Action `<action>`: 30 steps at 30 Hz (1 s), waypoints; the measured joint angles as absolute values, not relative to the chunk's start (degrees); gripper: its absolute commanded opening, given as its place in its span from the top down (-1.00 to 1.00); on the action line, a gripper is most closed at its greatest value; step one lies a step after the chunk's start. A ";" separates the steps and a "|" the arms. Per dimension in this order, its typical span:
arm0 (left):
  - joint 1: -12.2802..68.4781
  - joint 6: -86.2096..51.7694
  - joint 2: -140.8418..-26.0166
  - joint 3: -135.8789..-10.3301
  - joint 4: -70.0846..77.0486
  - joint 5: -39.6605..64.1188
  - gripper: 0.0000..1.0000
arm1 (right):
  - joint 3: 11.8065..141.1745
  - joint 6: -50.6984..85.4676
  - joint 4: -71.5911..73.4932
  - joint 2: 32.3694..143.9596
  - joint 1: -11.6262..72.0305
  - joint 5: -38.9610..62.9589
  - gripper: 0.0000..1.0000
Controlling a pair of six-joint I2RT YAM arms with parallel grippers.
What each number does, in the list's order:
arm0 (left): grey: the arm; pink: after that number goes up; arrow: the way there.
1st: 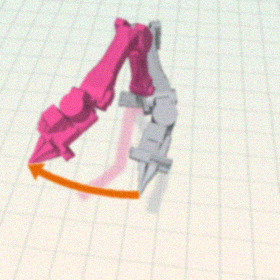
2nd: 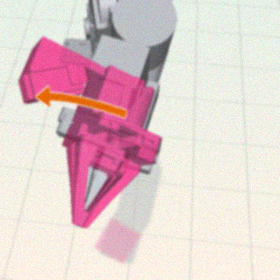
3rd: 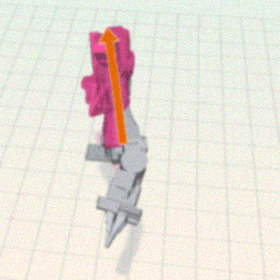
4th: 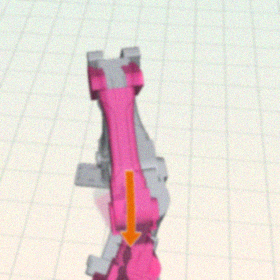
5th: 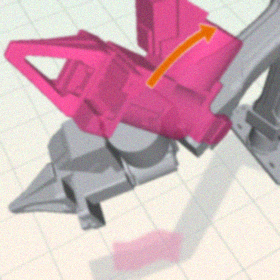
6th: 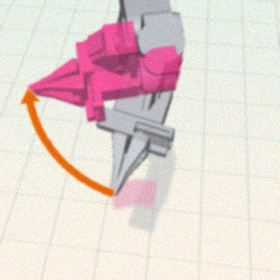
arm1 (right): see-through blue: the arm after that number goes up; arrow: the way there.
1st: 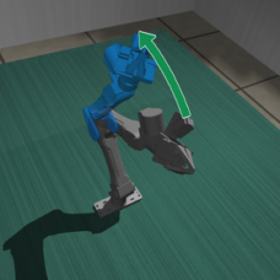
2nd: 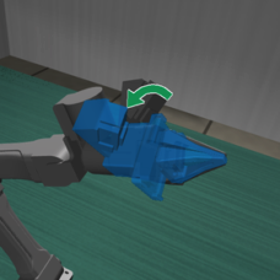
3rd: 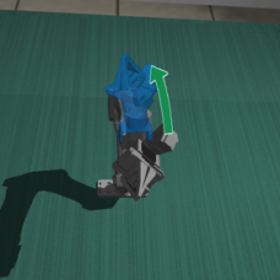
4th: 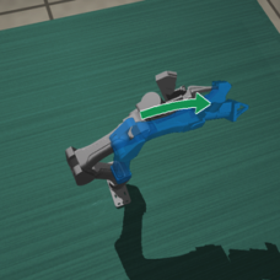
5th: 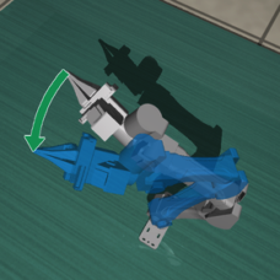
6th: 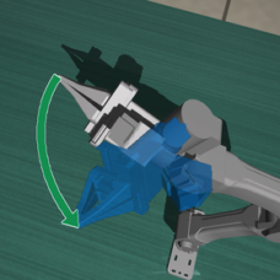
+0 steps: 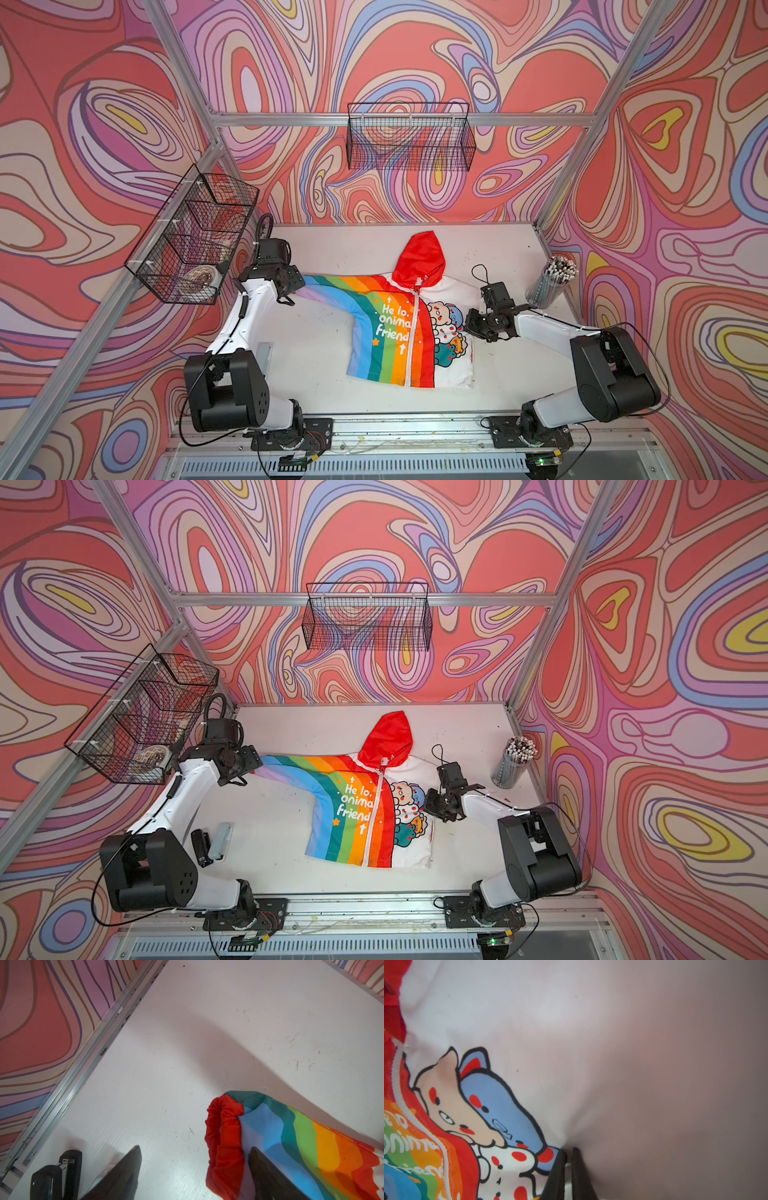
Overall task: Unzip the jacket
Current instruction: Flatten out the jacket at the center of the board.
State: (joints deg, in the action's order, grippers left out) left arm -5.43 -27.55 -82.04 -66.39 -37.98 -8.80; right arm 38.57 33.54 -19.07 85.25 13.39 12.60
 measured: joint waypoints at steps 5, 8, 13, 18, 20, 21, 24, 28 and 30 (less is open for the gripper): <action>-5.72 -27.42 -81.73 -66.63 -38.02 -8.80 -0.62 | 38.74 33.80 -18.46 85.69 13.47 12.10 0.77; -6.11 -27.38 -81.06 -66.65 -38.19 -8.86 -0.62 | 39.27 33.78 -18.35 86.19 13.50 11.68 0.77; -7.18 -27.40 -79.09 -67.05 -38.37 -9.21 -0.63 | 39.48 33.76 -18.26 86.43 13.50 11.22 0.77; -8.43 -27.33 -77.17 -67.26 -38.33 -8.05 -0.63 | 39.53 33.74 -18.22 86.43 13.56 11.22 0.72; -8.75 -27.18 -76.05 -67.09 -37.91 -5.10 -0.62 | 39.51 33.65 -17.91 86.35 13.58 11.62 0.65; -8.58 -27.16 -75.37 -66.81 -37.43 -3.55 -0.60 | 39.46 33.58 -17.72 86.26 13.56 11.86 0.62; -5.21 -26.89 -72.18 -65.17 -36.14 0.05 -0.51 | 38.79 33.36 -17.61 84.64 13.58 12.12 0.50; 8.25 -25.89 -67.88 -61.60 -33.95 3.38 -0.26 | 38.26 33.34 -19.75 77.14 14.28 11.60 0.48; 14.57 -25.80 -66.48 -58.89 -32.86 4.56 -0.17 | 38.35 33.58 -21.47 72.90 15.44 11.09 0.50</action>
